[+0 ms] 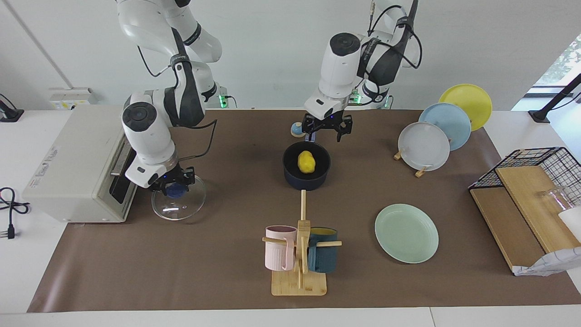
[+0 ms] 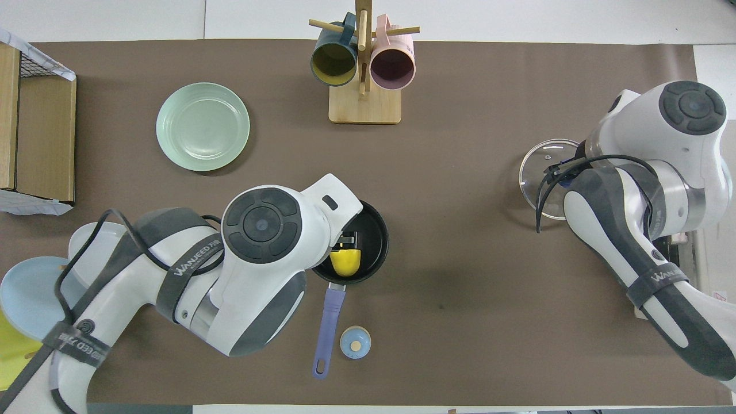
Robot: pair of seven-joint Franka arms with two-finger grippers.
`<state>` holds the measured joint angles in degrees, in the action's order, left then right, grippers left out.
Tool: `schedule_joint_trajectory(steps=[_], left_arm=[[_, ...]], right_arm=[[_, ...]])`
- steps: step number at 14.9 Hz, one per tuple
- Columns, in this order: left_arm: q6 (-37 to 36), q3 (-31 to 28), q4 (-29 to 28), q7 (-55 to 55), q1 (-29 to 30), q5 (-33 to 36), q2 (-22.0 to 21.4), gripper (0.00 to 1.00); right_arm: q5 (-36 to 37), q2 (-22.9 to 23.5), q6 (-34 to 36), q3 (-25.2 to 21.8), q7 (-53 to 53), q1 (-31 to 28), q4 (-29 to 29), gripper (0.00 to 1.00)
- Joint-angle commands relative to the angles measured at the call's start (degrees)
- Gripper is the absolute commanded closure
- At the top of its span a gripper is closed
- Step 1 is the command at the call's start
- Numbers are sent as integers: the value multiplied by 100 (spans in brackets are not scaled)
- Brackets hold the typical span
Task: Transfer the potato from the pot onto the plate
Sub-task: 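Set the lid beside the toaster while the left gripper reaches the potato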
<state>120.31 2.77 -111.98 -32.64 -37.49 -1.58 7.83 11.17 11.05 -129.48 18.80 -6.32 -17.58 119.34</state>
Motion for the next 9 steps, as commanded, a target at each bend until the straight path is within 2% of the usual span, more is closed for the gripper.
schedule_joint_trajectory(steps=[1,2,4,5,6,9], left_arm=[[334,-110,-26,-215,-170,-35,192,0],[474,-110,-35,-277,-170,-35,323,0],[668,-110,-35,-382,-214,-35,535,0],[678,-110,-35,-383,-214,-35,596,0],[678,-110,-35,-392,-214,-35,623,0],[678,-110,-44,-540,-258,-35,676,0]], right_arm=[[-115,-315,-165,63,-45,-113,371,70],[-115,-314,-174,63,-36,-123,423,67],[-115,-323,-183,63,-27,-132,432,49],[-124,-323,-183,63,-18,-132,432,29],[-124,-314,-156,71,51,-132,415,0],[-124,-323,219,80,87,-88,39,0]])
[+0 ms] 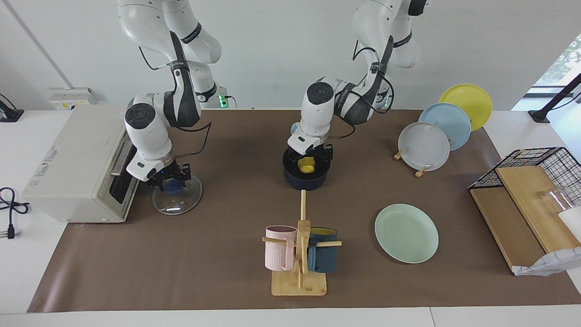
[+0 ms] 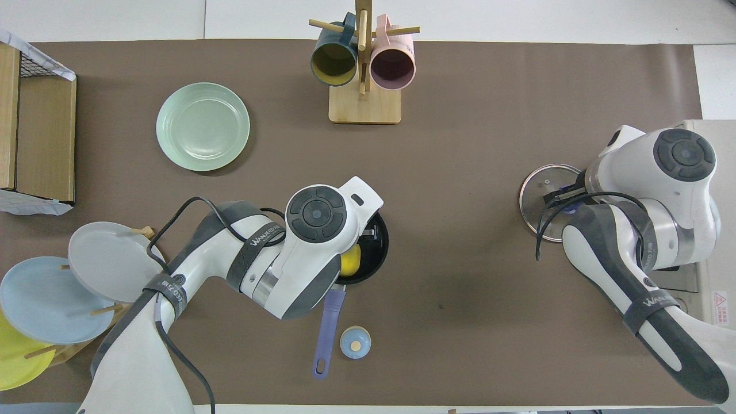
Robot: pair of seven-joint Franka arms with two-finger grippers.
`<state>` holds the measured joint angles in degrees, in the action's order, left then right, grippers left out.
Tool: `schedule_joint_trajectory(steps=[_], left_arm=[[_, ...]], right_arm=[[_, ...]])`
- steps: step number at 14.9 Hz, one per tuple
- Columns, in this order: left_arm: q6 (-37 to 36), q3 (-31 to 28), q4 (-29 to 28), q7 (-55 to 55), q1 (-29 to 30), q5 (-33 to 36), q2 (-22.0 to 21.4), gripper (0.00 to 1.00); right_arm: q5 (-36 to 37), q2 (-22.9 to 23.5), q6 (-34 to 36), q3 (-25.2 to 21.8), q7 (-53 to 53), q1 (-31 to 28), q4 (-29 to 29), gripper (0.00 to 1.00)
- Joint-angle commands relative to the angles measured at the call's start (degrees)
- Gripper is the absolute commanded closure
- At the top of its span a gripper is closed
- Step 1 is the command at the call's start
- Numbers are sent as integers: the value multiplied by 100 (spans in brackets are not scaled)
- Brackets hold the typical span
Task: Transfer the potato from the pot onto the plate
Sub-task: 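Set the lid beside the toaster while the left gripper reaches the potato, then grasp the yellow potato in the saucepan with the left gripper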
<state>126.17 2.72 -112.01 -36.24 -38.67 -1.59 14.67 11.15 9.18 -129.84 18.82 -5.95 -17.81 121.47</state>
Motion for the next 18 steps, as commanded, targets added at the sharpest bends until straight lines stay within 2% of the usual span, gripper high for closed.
schedule_joint_trajectory(steps=[1,4,6,9,12,13,14,17,18], left_arm=[[92,-105,-40,-199,-175,-35,0,0],[75,-105,-40,-208,-193,-35,71,0],[75,-113,-84,-208,-281,-35,123,0],[66,-113,-145,-217,-342,-35,124,0],[75,-113,-172,-217,-404,-26,132,0],[75,-113,-181,-217,-439,-26,124,0],[75,-113,-215,-217,-439,-26,115,0],[66,-113,-303,-208,-448,-26,80,1],[66,-113,-304,-208,-448,-26,80,5]], right_arm=[[-130,-145,632,87,50,-47,-455,0],[-681,-171,1791,122,67,-20,-1482,0],[-790,-215,2461,122,67,-38,-2064,0],[-790,-495,2910,131,76,-38,-2469,0],[-816,-725,3674,122,93,-20,-2847,0],[-816,-830,3746,113,111,-12,-2822,0],[-825,-909,3851,9,111,154,-2822,0],[-825,-1164,4106,-957,111,1049,-2760,0],[-825,-1173,4203,-1194,120,1174,-2760,0]])
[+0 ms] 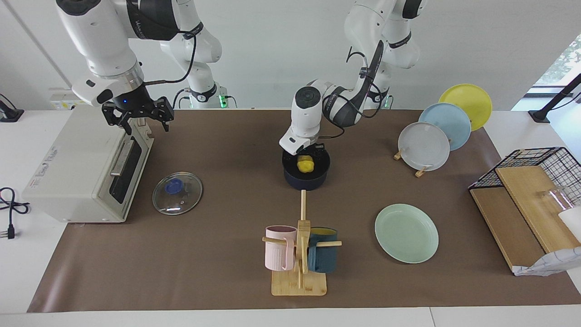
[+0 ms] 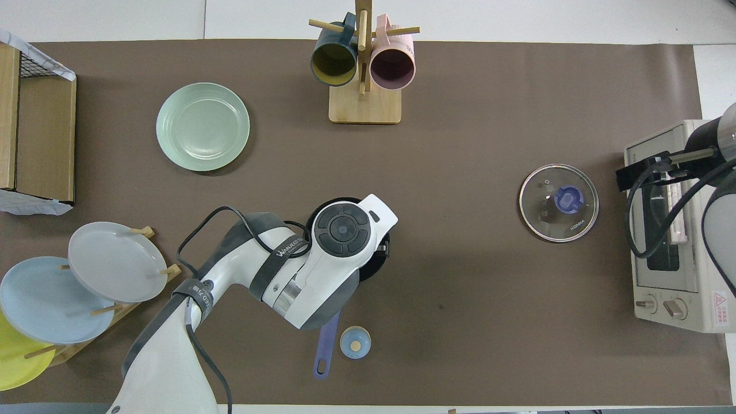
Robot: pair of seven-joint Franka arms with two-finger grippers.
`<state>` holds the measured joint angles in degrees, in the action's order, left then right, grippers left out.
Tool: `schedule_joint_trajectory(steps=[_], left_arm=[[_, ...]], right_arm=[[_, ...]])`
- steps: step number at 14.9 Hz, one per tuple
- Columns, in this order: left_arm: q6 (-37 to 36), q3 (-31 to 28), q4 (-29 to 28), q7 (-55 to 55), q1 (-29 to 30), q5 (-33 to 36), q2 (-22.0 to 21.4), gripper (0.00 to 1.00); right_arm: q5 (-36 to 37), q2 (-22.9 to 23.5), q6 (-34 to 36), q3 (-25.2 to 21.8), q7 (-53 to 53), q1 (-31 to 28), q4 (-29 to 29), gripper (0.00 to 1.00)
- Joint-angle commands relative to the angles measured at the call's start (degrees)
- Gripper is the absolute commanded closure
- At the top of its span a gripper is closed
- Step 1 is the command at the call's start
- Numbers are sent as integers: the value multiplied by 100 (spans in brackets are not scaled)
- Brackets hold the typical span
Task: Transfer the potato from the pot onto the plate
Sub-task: 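Grasp the yellow potato in the saucepan with the left gripper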
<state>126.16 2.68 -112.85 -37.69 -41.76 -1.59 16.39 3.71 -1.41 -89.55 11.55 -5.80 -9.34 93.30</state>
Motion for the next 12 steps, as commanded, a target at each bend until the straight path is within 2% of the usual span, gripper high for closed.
schedule_joint_trajectory(steps=[1,3,4,5,10,12], left_arm=[[84,-110,-211,-72,-131,-26,-84,14],[93,-110,-202,-63,-105,-26,-75,38],[93,-110,-202,-54,-78,-26,-75,54],[93,-110,-202,-54,-61,-26,-75,64],[-3,-119,-132,-63,-17,-35,-145,97],[-170,-145,-97,-63,1,-35,-346,100]], right_arm=[[-81,-96,183,-705,96,467,57,0],[-81,-113,201,-1040,96,687,57,0],[-81,-157,149,-1076,105,740,153,0],[-81,-210,131,-1085,105,740,258,0],[-81,-376,157,-1287,316,854,259,0],[-81,-386,52,-1314,316,855,320,0]])
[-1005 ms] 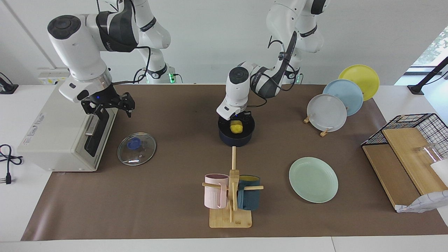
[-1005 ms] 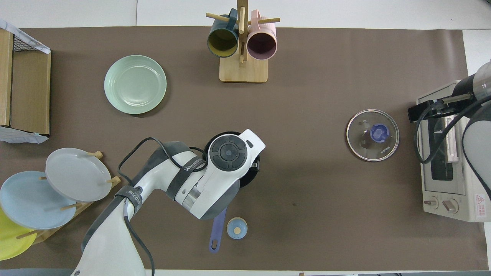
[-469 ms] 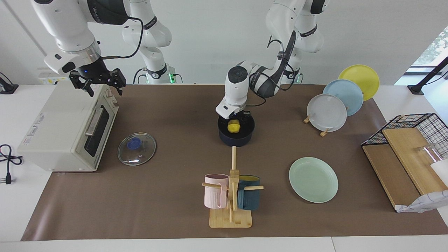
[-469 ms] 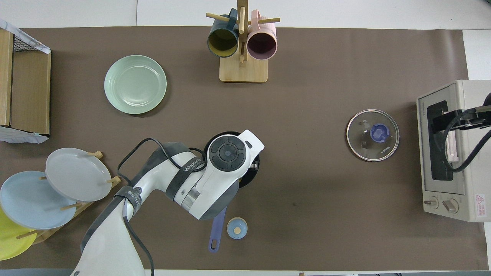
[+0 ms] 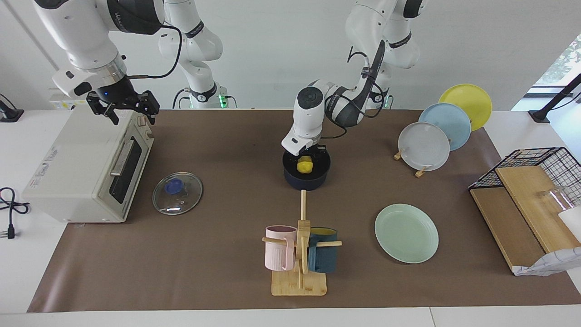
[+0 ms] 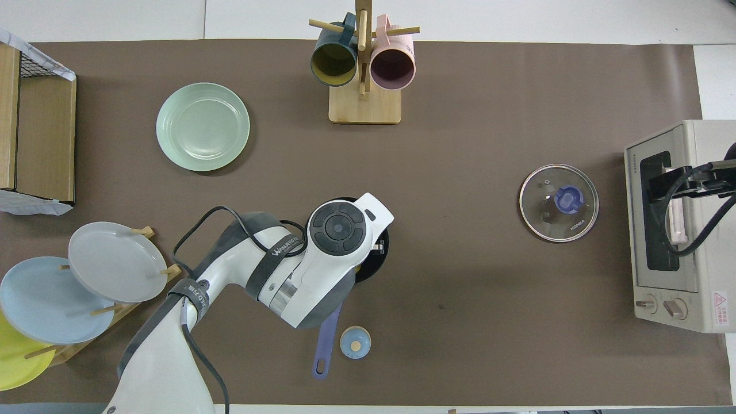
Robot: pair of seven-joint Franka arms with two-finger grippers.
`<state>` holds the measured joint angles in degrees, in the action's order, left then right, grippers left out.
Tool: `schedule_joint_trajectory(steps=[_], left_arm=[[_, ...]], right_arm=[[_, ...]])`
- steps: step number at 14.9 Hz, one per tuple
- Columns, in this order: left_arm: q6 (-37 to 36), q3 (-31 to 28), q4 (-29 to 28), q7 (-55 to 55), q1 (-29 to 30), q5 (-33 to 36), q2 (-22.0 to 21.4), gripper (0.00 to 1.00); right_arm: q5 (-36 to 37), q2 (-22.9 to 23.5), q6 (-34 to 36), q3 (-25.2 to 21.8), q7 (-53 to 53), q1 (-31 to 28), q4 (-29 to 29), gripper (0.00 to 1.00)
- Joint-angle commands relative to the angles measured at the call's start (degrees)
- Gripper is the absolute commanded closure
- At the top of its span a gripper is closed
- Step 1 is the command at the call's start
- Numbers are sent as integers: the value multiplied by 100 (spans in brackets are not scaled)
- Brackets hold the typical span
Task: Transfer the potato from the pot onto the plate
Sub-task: 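Grasp the yellow potato in the saucepan with the left gripper, then carry the potato with the left gripper over the pale green plate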
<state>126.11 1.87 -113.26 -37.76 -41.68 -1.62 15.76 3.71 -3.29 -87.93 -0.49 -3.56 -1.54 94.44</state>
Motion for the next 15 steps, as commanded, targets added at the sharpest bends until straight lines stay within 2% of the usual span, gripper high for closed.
schedule_joint_trajectory(steps=[1,4,8,11,13,15], left_arm=[[-366,-64,57,-48,106,-31,-406,100],[-1419,-73,749,14,422,-83,-723,100],[-2300,-82,1936,451,1300,-189,-663,100],[-2179,-82,2263,1311,2204,-250,-381,100],[-1794,-82,2299,2128,2715,-294,-171,100],[-1198,-82,2291,2666,3015,-242,241,100]], right_arm=[[-81,-207,-84,-135,93,84,215,0],[-81,-207,-110,-144,93,111,206,0],[-81,-207,-84,-144,110,111,215,0],[-81,-198,-75,-144,101,119,206,0],[-81,-163,-49,-135,101,137,215,0],[-81,-163,-49,-135,101,137,206,0]])
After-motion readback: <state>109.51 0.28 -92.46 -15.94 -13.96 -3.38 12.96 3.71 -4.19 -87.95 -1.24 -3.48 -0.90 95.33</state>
